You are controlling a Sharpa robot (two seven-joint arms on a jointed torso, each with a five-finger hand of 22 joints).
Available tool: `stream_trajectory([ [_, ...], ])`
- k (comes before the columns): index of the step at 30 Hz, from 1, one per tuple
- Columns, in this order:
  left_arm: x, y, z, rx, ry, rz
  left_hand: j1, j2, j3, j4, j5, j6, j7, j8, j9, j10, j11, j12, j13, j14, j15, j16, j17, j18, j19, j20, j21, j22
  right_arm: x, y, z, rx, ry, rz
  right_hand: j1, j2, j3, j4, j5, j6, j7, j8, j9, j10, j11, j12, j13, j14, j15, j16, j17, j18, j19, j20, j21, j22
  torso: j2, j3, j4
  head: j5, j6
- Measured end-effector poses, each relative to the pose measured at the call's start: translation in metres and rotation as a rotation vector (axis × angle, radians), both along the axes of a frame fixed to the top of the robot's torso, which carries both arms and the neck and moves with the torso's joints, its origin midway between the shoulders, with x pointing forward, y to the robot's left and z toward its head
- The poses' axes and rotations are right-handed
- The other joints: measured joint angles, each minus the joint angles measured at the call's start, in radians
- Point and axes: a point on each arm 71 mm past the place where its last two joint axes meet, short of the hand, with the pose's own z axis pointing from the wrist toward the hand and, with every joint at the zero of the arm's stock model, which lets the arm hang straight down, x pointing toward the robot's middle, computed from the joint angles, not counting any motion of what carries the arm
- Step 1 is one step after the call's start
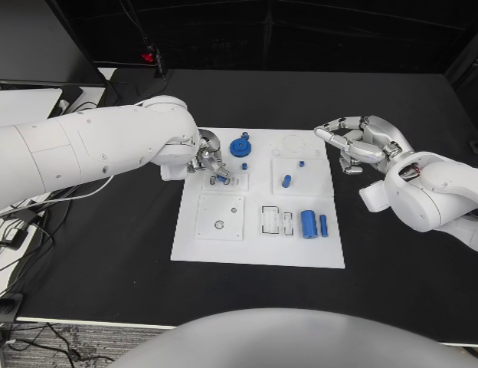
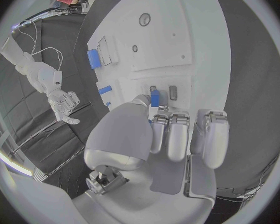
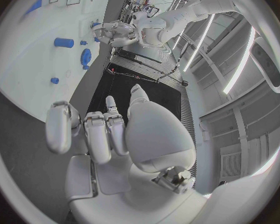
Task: Assemble the parts on the task board
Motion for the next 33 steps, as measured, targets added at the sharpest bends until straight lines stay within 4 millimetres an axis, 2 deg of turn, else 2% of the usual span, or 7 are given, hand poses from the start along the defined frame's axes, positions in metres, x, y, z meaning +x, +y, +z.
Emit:
stream_trajectory([
  [15,-0.0005,-0.0022,-0.0002,0.000,0.002,-0.006,0.000,0.000,0.004,0.001,-0.008,-0.002,0.002,0.000,-0.001,0.000,0.000,0.002,0.000,0.000,0.000,0.000,0.000,0.000,0.000,0.000,0.000,0.001,-0.0002,0.0003,-0.0002,0.000,0.004,0.003,-0.004,0.004,0.000,0.000,0.000,0.000,0.000,0.005,0.001,0.000,0.000,0.000,0.000,0.000,0.000,0.000,0.000,0.000,0.000,0.000,0.000,0.000,0.000,0.0007,0.0000,0.005,0.000],
  [33,-0.0004,-0.0027,-0.0004,0.000,0.003,-0.007,-0.004,0.004,0.004,0.001,-0.015,-0.005,0.005,-0.004,0.001,0.001,-0.001,-0.002,0.000,0.000,0.000,0.000,0.000,0.000,0.000,0.000,0.000,0.001,-0.0004,-0.0008,-0.0003,-0.002,0.006,0.001,-0.004,0.004,-0.002,0.003,0.000,-0.004,-0.004,0.005,0.001,0.000,0.000,0.000,0.000,0.000,0.000,0.000,0.000,0.000,0.000,0.000,0.000,0.000,0.000,0.0000,0.0000,-0.002,0.000],
])
